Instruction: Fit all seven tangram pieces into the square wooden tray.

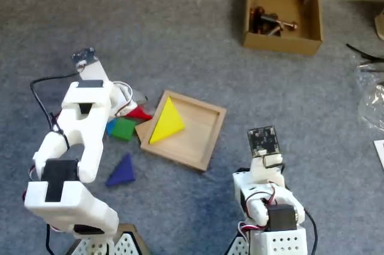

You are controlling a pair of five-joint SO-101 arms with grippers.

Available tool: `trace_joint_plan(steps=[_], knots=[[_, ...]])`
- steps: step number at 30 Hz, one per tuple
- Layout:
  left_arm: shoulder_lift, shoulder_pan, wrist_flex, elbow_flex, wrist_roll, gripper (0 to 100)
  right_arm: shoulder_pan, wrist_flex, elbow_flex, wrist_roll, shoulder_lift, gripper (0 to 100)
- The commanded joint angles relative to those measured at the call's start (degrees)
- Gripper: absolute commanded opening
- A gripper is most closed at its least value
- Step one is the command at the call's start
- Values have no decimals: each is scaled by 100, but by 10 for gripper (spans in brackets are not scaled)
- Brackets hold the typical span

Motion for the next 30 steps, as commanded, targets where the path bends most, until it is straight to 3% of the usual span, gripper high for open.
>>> trace_joint_plan(steps=[1, 5, 19, 23, 30], knots=[[312, 110, -9, -470, 53, 351, -57, -101, 673, -44, -48, 5], [602, 145, 325, -901, 44, 351, -57, -101, 673, -44, -48, 5], [760, 268, 325, -1138, -9, 351, -57, -101, 673, -44, -48, 5], [804, 356, 334, -1244, -589, 351, -57, -101, 673, -44, -48, 5], [804, 356, 334, -1253, -642, 351, -57, -101, 673, -44, -48, 5]])
